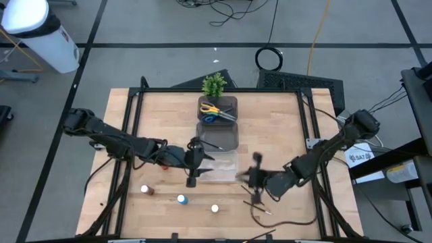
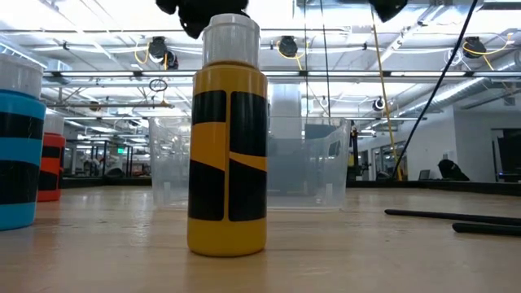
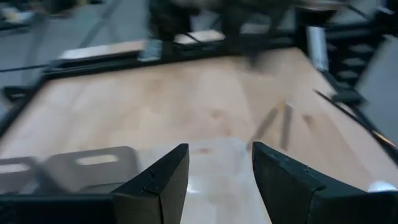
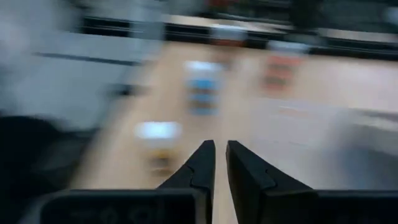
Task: Pick & Place Paint Supplies
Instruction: Put the gold paintbrush into the bottom black bin
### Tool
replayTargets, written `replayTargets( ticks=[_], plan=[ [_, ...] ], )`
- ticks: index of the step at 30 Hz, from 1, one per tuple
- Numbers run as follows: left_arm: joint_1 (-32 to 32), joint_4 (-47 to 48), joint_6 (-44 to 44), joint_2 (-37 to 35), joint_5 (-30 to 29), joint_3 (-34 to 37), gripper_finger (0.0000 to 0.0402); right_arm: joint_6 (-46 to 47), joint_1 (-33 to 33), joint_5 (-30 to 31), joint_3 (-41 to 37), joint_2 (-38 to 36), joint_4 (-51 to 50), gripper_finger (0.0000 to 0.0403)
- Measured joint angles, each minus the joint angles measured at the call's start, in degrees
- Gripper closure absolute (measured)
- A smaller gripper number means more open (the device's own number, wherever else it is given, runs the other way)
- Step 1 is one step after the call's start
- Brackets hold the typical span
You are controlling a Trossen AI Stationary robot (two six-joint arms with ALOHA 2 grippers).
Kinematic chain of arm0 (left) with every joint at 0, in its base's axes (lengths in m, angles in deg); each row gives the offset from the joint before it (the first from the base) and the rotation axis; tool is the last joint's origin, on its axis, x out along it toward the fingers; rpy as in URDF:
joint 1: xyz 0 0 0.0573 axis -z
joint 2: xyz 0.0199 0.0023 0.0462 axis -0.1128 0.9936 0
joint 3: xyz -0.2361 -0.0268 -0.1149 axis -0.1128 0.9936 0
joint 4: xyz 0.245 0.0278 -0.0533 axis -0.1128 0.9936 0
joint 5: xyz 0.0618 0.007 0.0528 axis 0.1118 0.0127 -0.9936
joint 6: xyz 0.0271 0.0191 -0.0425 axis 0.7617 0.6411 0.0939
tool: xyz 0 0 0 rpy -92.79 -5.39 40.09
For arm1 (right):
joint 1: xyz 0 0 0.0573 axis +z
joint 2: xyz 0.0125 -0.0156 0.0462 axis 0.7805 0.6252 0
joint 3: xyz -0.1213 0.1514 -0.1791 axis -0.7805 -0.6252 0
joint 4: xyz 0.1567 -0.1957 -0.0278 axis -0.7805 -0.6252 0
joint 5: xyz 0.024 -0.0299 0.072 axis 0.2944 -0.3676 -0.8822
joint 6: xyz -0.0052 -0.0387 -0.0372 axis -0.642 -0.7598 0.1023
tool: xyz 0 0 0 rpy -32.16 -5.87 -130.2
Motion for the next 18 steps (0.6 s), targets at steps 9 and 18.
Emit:
replayTargets(
  ticks=[9,18],
  plan=[
    [-2.4,-3.6,-7.3,0.0,-7.9,-0.1,0.0213,6.9,9.5,-30.2,0.1,6.9,5.3,0.04],
    [-5.4,-6.1,-5.4,0.0,-7.9,-0.1,0.0213,11.0,20.3,-31.8,13.1,22.2,-9.5,0.0402]
  ],
)
